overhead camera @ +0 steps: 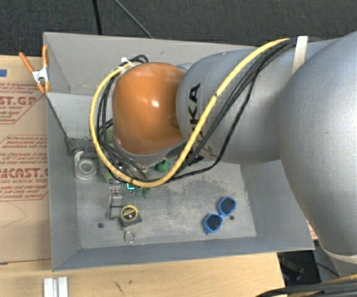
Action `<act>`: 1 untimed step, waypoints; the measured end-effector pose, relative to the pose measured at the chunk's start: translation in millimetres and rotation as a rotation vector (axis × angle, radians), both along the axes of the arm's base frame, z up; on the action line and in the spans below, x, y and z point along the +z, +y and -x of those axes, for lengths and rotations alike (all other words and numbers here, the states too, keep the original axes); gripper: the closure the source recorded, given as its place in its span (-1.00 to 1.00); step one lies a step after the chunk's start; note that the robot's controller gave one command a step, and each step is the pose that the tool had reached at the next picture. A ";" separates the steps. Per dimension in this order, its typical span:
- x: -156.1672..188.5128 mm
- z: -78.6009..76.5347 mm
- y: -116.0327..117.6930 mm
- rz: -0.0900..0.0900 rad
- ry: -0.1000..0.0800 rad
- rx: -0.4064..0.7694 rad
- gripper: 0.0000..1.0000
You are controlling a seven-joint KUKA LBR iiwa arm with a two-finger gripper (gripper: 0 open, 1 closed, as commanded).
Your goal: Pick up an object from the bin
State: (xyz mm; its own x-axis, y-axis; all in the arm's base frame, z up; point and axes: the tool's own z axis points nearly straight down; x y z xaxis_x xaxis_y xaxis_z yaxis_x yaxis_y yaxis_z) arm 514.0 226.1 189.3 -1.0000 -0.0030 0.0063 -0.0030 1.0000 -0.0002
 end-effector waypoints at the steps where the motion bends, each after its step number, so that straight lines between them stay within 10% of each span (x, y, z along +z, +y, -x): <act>1: -122.3 22.3 -75.0 -0.001 -0.005 0.164 -1.00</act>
Offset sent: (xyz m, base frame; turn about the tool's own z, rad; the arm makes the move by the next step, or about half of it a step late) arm -0.0216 -0.0736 -0.1193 -0.1673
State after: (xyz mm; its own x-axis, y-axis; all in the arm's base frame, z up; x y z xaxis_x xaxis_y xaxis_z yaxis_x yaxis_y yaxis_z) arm 491.7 151.2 67.0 -0.9860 -0.1666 0.0017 -0.1666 0.9860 0.0004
